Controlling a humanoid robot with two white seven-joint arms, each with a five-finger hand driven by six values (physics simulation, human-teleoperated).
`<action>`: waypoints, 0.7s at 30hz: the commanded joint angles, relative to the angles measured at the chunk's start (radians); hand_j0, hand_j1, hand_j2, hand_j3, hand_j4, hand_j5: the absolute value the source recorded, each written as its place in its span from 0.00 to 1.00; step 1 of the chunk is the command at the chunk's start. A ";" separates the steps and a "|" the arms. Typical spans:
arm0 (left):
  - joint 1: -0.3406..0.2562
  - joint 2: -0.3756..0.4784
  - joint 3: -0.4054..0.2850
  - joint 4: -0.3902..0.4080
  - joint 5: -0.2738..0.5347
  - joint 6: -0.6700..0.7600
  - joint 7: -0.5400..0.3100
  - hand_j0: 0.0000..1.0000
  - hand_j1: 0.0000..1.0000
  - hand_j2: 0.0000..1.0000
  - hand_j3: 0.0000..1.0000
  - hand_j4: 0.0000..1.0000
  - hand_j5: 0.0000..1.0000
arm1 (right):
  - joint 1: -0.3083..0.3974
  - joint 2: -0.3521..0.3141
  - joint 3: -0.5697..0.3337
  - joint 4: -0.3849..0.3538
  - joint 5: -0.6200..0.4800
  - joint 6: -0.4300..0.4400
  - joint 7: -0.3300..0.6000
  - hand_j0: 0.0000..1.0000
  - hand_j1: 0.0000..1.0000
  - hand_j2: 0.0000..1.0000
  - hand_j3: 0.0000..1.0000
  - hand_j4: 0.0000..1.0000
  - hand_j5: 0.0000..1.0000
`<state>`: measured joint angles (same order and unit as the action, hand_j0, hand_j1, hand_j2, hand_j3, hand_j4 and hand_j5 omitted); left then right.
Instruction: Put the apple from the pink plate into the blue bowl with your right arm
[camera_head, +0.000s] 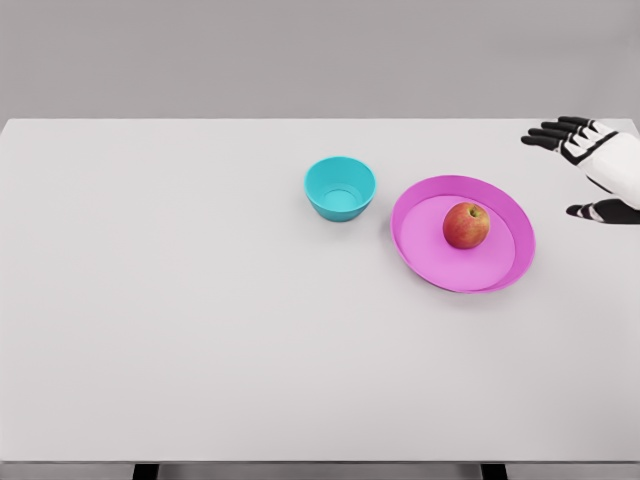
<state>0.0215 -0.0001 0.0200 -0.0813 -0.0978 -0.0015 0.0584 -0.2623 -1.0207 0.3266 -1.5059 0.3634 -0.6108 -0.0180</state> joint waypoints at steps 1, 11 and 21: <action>0.000 0.000 0.000 0.000 0.001 0.000 0.000 1.00 1.00 1.00 1.00 1.00 1.00 | 0.000 -0.001 0.003 -0.002 -0.006 0.000 0.000 1.00 1.00 1.00 1.00 1.00 1.00; 0.000 0.000 0.000 0.000 0.001 0.000 0.000 1.00 1.00 1.00 1.00 1.00 1.00 | -0.159 0.076 0.120 0.064 -0.001 0.008 0.255 1.00 1.00 1.00 1.00 1.00 1.00; 0.000 0.000 0.000 0.000 0.000 0.000 0.000 1.00 1.00 1.00 1.00 1.00 1.00 | -0.390 0.163 0.304 0.136 -0.003 0.009 0.589 1.00 1.00 1.00 1.00 1.00 1.00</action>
<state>0.0215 0.0000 0.0199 -0.0812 -0.0975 -0.0016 0.0584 -0.6626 -0.8858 0.5782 -1.4025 0.3646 -0.6033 0.5188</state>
